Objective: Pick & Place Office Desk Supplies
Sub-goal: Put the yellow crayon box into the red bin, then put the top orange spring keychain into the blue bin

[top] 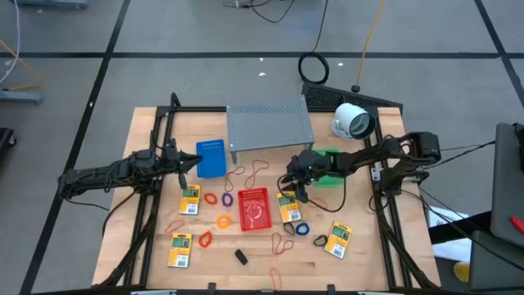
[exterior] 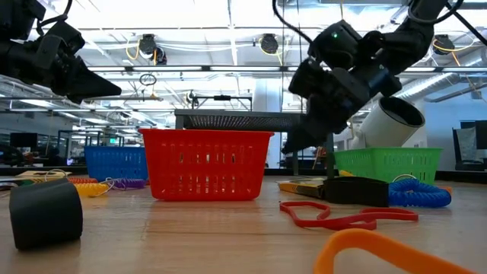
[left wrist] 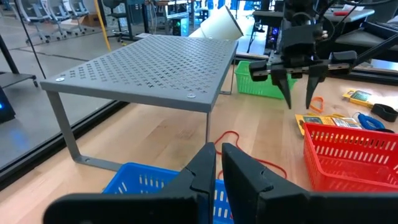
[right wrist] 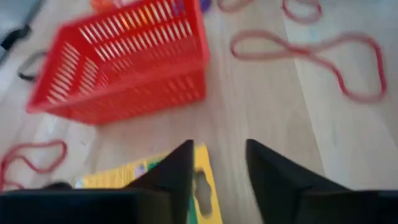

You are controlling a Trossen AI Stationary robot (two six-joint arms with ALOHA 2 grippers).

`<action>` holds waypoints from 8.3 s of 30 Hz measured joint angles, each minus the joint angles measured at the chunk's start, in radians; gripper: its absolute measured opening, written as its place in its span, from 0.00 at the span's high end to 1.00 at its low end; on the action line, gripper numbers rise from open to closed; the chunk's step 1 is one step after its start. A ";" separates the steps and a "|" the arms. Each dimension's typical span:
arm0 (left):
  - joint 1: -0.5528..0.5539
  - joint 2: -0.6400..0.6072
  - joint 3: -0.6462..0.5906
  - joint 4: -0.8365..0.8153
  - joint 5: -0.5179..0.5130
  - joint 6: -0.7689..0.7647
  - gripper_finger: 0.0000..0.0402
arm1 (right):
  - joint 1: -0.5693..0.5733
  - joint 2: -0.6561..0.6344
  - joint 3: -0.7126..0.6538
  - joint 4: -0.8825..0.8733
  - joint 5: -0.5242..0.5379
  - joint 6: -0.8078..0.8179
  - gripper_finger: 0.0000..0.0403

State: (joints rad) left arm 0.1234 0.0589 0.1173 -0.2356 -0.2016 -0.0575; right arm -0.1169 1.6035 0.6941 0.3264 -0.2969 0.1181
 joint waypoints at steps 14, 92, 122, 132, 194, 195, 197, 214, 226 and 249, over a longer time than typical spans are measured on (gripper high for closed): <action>0.000 0.000 0.000 0.000 0.000 0.000 0.91 | -0.012 0.002 -0.001 -0.051 -0.021 0.000 0.28; 0.000 0.000 0.000 0.000 0.002 -0.003 0.91 | 0.060 0.127 -0.002 -0.052 -0.263 0.089 0.91; 0.000 0.000 0.000 -0.031 -0.004 -0.028 0.91 | 0.129 -0.293 -0.001 -0.024 0.080 -0.172 1.00; 0.000 0.000 0.000 -0.029 -0.017 -0.015 0.91 | 0.222 -0.314 0.000 0.145 0.189 -0.259 1.00; 0.001 0.000 0.000 -0.037 0.028 -0.108 0.91 | 0.308 0.080 0.382 -0.029 0.269 -0.049 0.62; 0.001 0.000 0.000 -0.037 0.028 -0.104 0.91 | 0.314 0.080 0.382 -0.015 0.287 -0.060 0.60; 0.001 0.000 0.000 -0.037 0.028 -0.106 0.91 | 0.332 0.080 0.381 0.018 0.325 -0.091 0.56; -0.071 0.008 0.000 0.140 0.316 -0.199 0.91 | 0.474 0.067 0.380 0.046 0.957 -0.349 0.61; -0.267 0.456 0.377 0.166 0.181 0.099 0.91 | 0.451 -0.005 0.380 -0.024 0.952 -0.339 0.62; -0.275 1.252 0.949 -0.962 0.231 -0.143 0.89 | 0.435 -0.015 0.380 -0.164 0.953 -0.328 0.61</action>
State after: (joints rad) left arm -0.1513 1.3109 1.0664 -1.1977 0.0294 -0.2001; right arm 0.3176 1.5887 1.0740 0.1623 0.6559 -0.2100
